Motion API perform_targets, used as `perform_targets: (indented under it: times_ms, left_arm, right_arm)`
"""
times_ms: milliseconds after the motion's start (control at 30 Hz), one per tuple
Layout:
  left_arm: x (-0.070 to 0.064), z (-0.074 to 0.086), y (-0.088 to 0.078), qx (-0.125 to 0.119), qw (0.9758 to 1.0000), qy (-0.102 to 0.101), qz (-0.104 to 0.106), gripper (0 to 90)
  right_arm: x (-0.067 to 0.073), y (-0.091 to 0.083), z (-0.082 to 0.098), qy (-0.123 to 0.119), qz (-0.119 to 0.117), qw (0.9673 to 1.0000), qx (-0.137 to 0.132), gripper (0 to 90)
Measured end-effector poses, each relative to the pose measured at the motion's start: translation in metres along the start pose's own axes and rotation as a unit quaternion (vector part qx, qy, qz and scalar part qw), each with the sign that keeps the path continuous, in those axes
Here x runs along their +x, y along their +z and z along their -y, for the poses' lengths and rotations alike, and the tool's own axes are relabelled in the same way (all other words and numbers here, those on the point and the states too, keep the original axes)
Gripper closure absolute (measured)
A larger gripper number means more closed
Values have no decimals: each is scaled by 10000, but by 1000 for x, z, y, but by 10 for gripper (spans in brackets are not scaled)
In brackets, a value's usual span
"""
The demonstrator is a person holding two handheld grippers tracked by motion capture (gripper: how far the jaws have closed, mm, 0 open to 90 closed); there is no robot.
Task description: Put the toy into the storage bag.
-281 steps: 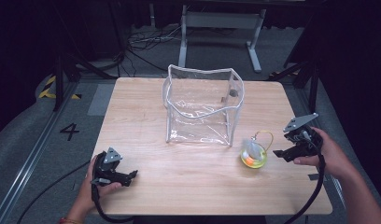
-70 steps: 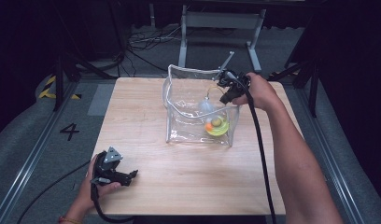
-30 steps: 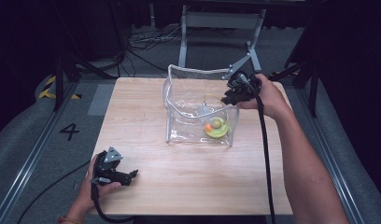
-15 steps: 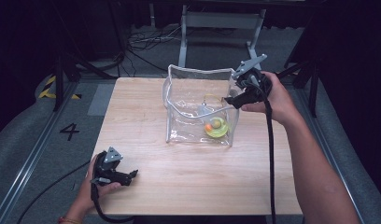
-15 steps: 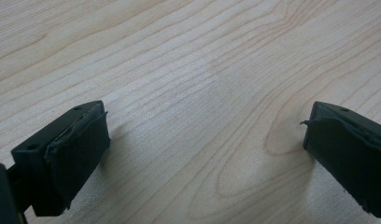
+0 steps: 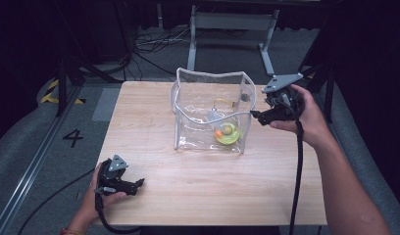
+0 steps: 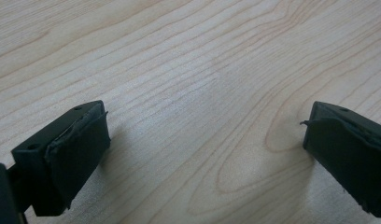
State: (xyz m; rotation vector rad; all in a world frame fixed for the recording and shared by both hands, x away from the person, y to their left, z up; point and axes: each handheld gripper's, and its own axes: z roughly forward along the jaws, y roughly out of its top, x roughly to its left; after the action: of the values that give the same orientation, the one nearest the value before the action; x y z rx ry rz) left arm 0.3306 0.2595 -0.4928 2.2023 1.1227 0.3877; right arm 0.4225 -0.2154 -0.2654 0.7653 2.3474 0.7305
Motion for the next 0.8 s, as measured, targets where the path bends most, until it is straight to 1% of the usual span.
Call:
perform_targets:
  times_ms: [200, 267, 367, 400, 467, 500, 533, 567, 600, 667, 700, 733, 800]
  left_arm:
    - [0, 0, 0, -1, 10000, 0, -5, 7]
    - [0, 0, 0, -2, 10000, -3, -5, 7]
    - [0, 0, 0, -2, 10000, -3, -5, 7]
    - [0, 0, 0, -2, 10000, -2, -5, 7]
    - [0, 0, 0, -3, 10000, -3, -5, 7]
    - [0, 0, 0, -3, 10000, -3, -5, 7]
    - [0, 0, 0, -2, 10000, -1, -4, 7]
    - [0, 0, 0, -2, 10000, -1, -4, 7]
    - [0, 0, 0, -3, 10000, -3, -5, 7]
    - [0, 0, 0, -2, 10000, -3, -5, 7]
    - [0, 0, 0, -1, 10000, -3, -4, 7]
    - [0, 0, 0, -2, 10000, -2, -4, 7]
    - [0, 0, 0, -2, 10000, -3, -5, 7]
  right_arm:
    - [-2, -5, 29, 113, -16, 9998, -144, 228]
    - [-2, -6, 39, 117, -16, 9998, -178, 227]
    - [0, -6, 53, 150, -43, 9997, -173, 226]
    - [0, -5, 60, 183, -70, 9997, -152, 225]
    - [1, -3, 69, 207, -99, 9997, -121, 225]
    - [1, -3, 69, 207, -99, 9997, -121, 225]
    - [2, -1, 76, 211, -120, 9997, -62, 225]
    - [2, -1, 76, 211, -120, 9997, -62, 225]
    - [3, 3, 87, 218, -219, 9995, 1, 224]
    - [4, 6, 96, 259, -183, 9995, 54, 227]
    - [5, 9, 102, 230, -191, 9995, 142, 225]
    - [6, 11, 106, 233, -177, 9994, 162, 226]
    - [7, 14, 113, 256, -205, 9991, 263, 224]
